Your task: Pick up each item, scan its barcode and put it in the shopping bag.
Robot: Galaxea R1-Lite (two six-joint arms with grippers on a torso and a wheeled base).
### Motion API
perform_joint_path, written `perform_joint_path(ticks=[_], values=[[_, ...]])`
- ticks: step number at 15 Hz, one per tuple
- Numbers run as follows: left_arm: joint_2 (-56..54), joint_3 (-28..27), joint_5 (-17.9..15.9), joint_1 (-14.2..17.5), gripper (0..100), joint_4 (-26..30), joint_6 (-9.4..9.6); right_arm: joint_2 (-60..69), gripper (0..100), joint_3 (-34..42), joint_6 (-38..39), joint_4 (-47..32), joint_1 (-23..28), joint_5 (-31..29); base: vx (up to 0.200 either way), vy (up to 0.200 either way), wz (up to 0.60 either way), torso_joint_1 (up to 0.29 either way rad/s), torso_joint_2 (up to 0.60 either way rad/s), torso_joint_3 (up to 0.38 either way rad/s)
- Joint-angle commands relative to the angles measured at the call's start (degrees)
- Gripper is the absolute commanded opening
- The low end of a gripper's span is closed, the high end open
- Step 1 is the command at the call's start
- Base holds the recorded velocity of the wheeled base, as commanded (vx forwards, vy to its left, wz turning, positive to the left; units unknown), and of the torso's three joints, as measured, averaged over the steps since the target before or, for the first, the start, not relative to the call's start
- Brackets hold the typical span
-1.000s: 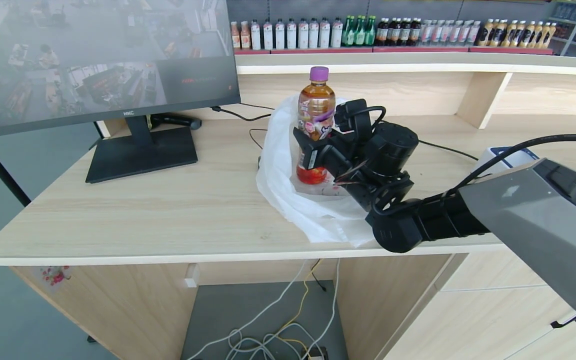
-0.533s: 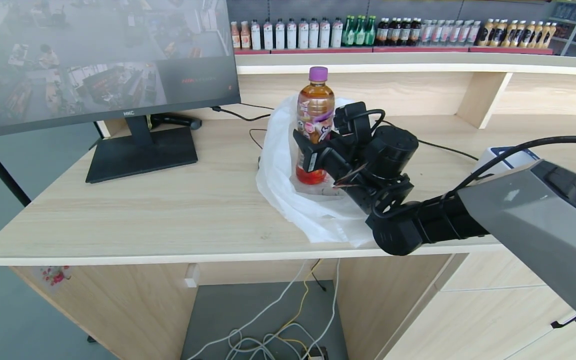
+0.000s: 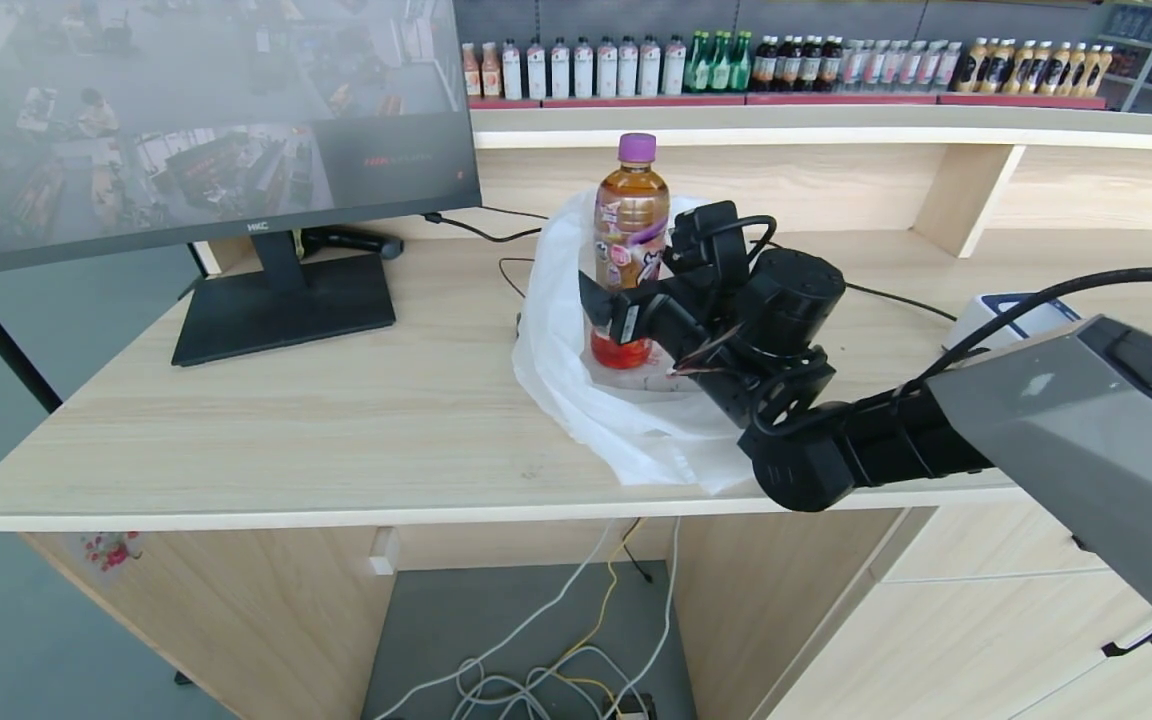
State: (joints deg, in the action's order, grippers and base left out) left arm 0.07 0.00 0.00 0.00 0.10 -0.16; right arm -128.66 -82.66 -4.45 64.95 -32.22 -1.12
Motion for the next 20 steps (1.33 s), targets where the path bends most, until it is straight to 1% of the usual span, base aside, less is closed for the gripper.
perform_joint_path(ticks=[1,5,7,10,12,13,15,19,20], values=[[0.01,0.0,0.0,0.0,100,-0.01,-0.02,1.75,100,0.49,-0.03,-0.09,-0.04,-0.02,0.0,0.0,0.0,0.0,0.0,0.0],[0.01,0.0,0.0,0.0,100,-0.01,-0.02,7.28,100,5.85,0.06,0.0,0.23,0.24,0.0,0.0,0.0,0.0,0.0,0.0],[0.01,0.0,0.0,0.0,100,-0.01,-0.02,11.41,100,10.07,0.23,0.09,0.23,0.42,0.0,0.0,0.0,0.0,0.0,0.0],[0.01,0.0,0.0,0.0,100,-0.01,-0.02,18.8,100,19.56,0.41,1.23,0.23,0.86,0.0,0.0,0.0,0.0,0.0,0.0],[0.01,0.0,0.0,0.0,100,-0.01,-0.02,25.3,100,27.82,0.41,3.52,0.23,1.74,0.0,0.0,0.0,0.0,0.0,0.0],[0.01,0.0,0.0,0.0,100,-0.01,-0.02,27.41,100,30.37,0.58,3.87,0.23,1.82,0.0,0.0,0.0,0.0,0.0,0.0],[0.01,0.0,0.0,0.0,100,-0.01,-0.02,34.62,100,38.63,2.6,4.13,0.23,2.0,0.0,0.0,0.0,0.0,0.0,0.0],[0.01,0.0,0.0,0.0,100,-0.01,-0.02,43.23,100,48.39,3.66,4.22,0.23,1.82,0.0,0.0,0.0,0.0,0.0,0.0],[0.01,0.0,0.0,0.0,100,-0.01,-0.02,44.81,100,49.71,3.57,4.31,0.23,1.74,0.0,0.0,0.0,0.0,0.0,0.0]])
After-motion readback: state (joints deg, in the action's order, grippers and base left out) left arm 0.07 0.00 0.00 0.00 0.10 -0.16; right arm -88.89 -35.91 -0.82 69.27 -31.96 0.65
